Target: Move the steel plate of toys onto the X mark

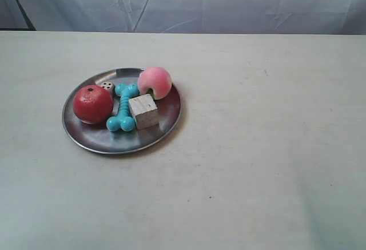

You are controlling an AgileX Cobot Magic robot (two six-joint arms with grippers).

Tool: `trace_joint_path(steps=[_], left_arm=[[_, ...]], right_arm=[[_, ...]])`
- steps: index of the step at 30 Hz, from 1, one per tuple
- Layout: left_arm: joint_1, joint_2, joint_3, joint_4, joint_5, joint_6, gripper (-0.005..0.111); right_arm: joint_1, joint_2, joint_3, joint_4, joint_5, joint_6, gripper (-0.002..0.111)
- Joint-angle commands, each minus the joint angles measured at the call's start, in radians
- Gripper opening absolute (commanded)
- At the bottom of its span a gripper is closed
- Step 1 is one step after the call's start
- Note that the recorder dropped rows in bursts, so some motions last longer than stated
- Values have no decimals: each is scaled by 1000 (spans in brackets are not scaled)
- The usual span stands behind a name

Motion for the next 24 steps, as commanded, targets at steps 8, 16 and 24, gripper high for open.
trace_joint_path(steps=[8,16,24], left_arm=[[1,-6,47,47,15,-12,0],[1,-6,47,47,31,-12,0],[1,-6,47,47,31,-12,0]], right_arm=[[-5,-7,2,2,-5,-3,-1],[-5,-7,2,2,-5,-3,-1],[-5,-7,2,2,-14,-3,-1]])
